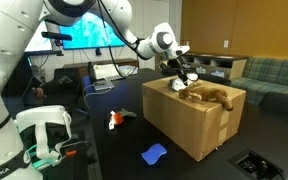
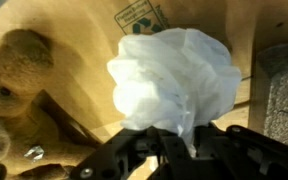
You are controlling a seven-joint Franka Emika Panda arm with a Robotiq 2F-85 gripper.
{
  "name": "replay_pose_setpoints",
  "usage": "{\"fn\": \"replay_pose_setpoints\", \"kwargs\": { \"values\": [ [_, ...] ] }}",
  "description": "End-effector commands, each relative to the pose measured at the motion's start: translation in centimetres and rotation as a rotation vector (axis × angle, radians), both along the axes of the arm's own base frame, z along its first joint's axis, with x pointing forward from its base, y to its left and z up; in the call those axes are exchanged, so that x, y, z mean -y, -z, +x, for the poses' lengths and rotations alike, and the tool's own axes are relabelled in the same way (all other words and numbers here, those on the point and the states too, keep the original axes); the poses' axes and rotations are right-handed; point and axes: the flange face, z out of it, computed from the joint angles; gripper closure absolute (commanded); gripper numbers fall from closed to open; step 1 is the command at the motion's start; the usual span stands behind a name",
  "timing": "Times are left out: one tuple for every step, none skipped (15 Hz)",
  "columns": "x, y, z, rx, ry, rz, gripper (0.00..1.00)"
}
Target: Swap the things on the box with the things on the table
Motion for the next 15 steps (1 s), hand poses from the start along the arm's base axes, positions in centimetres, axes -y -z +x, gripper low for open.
{"fn": "replay_pose_setpoints", "kwargs": {
  "values": [
    [0.0,-0.5,1.5,-0.017,0.038,-0.055,0.61],
    [-0.1,-0.6,1.6,-0.03,0.047,-0.065,0.56],
    [-0.1,-1.0,1.5,-0.047,0.053,-0.071,0.46],
    [-0.2,-1.3,1.5,-0.052,0.06,-0.081,0.39],
    [-0.3,-1.9,1.4,-0.051,0.065,-0.086,0.32],
    [-0.4,-2.4,1.3,-0.049,0.065,-0.091,0.24],
    [-0.6,-3.2,1.3,-0.034,0.066,-0.093,0.17],
    [-0.8,-3.8,1.3,-0.017,0.063,-0.094,0.08],
    [-1.1,-4.4,1.4,0.004,0.056,-0.093,0.02],
    [-1.3,-5.1,1.4,0.021,0.047,-0.083,0.0],
    [-1.7,-5.5,1.4,0.035,0.042,-0.074,0.0],
    [-2.0,-5.8,1.5,0.044,0.03,-0.06,0.0],
    [-2.3,-6.0,1.6,0.049,0.015,-0.048,0.0],
    [-2.7,-6.1,1.6,0.054,0.005,-0.038,0.0],
    [-3.0,-6.1,1.8,0.057,-0.014,-0.023,0.0]
  ]
}}
